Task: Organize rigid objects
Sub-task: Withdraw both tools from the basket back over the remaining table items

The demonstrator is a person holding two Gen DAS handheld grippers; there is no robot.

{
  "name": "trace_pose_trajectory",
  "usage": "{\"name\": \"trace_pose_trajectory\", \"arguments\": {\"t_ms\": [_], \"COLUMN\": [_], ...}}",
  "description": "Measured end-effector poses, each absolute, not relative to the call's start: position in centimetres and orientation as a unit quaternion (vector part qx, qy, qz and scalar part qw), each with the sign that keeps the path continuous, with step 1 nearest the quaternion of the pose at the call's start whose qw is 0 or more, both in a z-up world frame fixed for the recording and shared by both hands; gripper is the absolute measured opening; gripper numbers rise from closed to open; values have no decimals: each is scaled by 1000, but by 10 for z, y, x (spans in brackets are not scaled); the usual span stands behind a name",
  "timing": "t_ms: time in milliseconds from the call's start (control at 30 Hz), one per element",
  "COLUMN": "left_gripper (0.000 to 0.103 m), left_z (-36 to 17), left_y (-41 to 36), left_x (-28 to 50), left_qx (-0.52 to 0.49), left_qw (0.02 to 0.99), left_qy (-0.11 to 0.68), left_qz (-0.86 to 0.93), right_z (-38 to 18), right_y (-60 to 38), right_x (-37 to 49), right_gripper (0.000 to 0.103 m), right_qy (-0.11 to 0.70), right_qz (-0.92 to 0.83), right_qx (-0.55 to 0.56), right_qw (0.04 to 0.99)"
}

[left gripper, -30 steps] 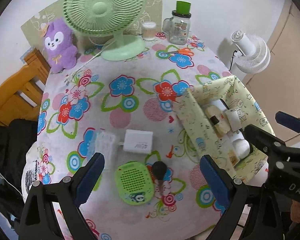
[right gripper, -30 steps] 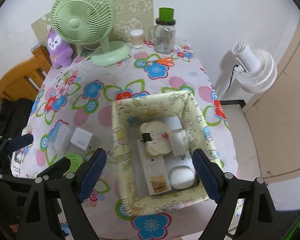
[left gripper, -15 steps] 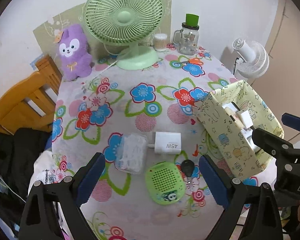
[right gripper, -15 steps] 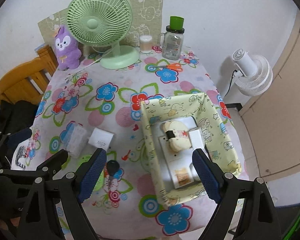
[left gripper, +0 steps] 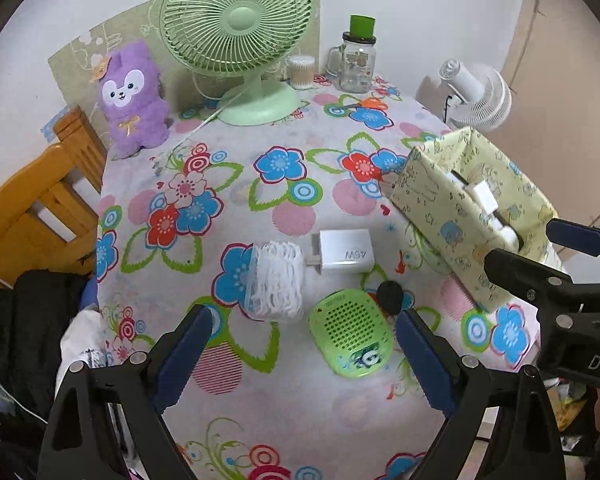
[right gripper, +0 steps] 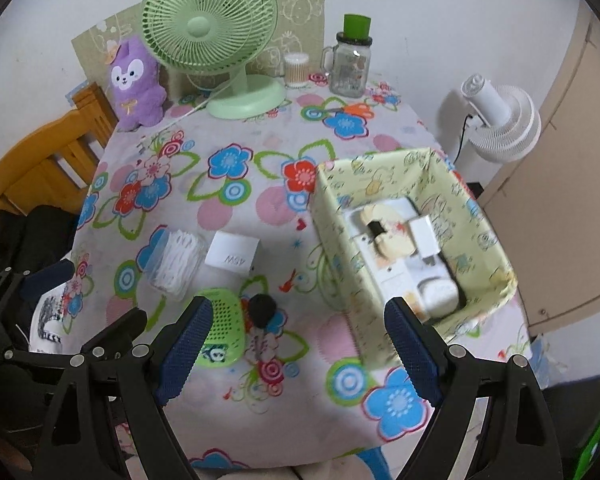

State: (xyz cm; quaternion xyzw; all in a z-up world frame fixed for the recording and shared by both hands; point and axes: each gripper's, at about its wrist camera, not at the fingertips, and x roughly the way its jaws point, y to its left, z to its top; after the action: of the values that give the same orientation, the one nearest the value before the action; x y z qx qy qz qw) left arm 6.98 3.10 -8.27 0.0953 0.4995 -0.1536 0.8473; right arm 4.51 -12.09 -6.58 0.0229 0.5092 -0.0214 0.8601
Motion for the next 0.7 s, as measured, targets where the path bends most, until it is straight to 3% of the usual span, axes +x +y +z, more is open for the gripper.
{"name": "trace_pose_trajectory", "arguments": {"t_ms": [700], "left_gripper": [87], "left_z": [-124], "left_y": [51], "left_x": [85], "left_qx": [99], "left_qw": [813], "left_qy": [534], "left_qz": [-209], "right_z": [-94], "right_y": [-90], "right_x": [51], "right_gripper": [89], "right_qy": [496], "right_qz": [-5], "right_qx": [34], "right_qw": [868]}}
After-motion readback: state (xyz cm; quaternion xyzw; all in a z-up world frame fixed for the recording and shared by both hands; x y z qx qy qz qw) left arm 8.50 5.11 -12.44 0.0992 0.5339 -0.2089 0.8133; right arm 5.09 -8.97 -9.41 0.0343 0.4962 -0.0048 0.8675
